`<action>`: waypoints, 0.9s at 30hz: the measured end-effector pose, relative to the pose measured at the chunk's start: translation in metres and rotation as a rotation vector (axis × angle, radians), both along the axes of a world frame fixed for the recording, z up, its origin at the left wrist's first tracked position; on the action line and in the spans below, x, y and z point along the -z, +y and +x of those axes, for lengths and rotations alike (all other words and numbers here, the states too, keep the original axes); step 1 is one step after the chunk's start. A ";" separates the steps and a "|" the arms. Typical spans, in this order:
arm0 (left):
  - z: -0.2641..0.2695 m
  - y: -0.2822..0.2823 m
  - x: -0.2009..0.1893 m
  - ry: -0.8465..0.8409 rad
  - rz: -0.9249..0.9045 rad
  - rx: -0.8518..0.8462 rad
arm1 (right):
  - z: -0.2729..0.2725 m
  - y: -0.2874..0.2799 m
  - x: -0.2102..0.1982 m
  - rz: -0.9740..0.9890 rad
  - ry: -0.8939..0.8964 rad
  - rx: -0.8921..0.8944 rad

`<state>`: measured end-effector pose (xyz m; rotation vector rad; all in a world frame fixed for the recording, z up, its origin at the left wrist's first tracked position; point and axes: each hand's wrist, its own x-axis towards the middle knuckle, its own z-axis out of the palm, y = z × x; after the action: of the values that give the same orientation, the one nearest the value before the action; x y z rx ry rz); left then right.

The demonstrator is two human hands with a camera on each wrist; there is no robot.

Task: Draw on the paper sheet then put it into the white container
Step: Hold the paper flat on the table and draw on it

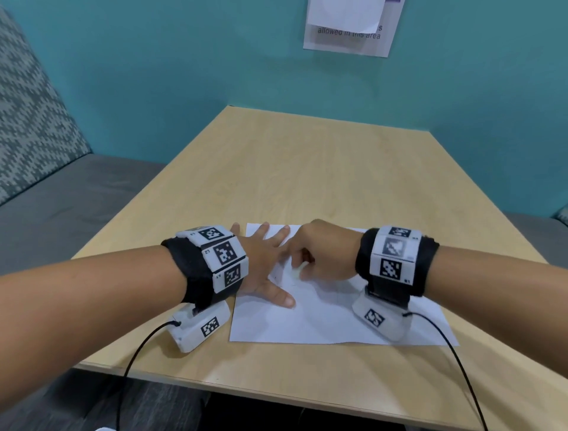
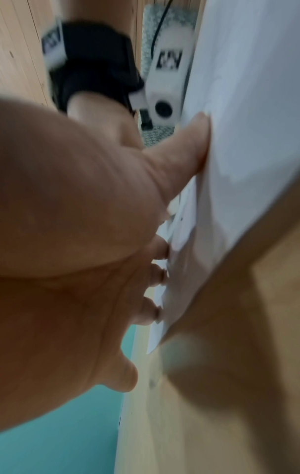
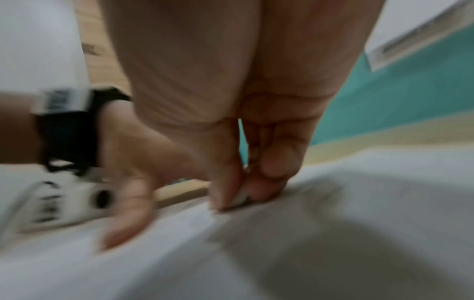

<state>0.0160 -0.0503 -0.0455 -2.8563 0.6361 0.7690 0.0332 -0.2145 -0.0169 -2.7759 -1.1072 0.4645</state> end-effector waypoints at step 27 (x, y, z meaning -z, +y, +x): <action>0.005 0.003 0.008 -0.021 -0.009 -0.005 | -0.006 -0.005 0.002 -0.019 -0.012 -0.018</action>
<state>0.0208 -0.0477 -0.0536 -2.8709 0.6315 0.7374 0.0270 -0.2195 -0.0190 -2.7907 -1.1372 0.4637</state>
